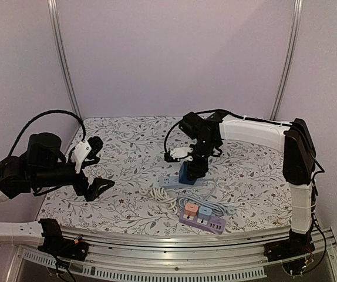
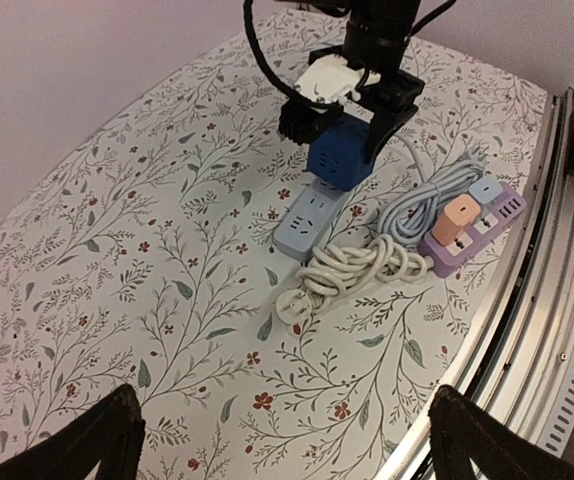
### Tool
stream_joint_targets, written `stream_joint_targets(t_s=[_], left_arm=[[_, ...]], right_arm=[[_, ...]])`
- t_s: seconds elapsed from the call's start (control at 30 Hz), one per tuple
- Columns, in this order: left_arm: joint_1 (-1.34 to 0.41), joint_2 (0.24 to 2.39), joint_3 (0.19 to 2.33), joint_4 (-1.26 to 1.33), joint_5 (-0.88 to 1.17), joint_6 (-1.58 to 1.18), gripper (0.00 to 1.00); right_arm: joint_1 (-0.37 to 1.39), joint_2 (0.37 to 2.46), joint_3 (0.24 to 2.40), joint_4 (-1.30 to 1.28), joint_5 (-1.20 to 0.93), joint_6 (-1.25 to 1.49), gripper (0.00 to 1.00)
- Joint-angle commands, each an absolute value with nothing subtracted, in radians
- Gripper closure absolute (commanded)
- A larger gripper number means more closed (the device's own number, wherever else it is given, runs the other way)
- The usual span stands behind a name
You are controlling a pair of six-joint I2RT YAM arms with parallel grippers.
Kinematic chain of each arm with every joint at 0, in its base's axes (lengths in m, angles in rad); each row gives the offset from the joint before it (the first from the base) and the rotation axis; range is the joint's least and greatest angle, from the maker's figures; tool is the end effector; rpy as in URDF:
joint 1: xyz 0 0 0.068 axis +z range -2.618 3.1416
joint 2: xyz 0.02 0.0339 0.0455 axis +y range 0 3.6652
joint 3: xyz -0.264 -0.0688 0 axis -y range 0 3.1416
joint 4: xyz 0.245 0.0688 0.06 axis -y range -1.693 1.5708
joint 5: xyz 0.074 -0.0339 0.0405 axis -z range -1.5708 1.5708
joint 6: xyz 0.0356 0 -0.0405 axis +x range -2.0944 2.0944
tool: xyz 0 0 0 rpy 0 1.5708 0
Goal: Insert the plug
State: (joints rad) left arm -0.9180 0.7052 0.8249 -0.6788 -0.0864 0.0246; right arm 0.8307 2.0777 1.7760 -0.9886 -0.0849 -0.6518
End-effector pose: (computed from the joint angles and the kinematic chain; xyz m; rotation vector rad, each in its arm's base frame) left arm 0.0922 -0.1156 0.3154 0.9338 1.9462 -0.4323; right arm 0.2879 0.3197 0.2236 -1.9476 2.1022 0.1574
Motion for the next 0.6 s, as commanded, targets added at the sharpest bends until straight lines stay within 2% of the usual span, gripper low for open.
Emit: stream_joint_targets(t_s=[0.0,0.57], left_arm=[[-0.919,0.690,0.818,-0.706,-0.092,0.011,0.01],[-0.919,0.683,0.819,-0.707,-0.101,0.005,0.01]], right_arm=[[0.838,2.096,1.803,-0.991,-0.067,-0.646,1.00],[0.839,2.118,1.802,-0.967,-0.038,-0.660,1.00]])
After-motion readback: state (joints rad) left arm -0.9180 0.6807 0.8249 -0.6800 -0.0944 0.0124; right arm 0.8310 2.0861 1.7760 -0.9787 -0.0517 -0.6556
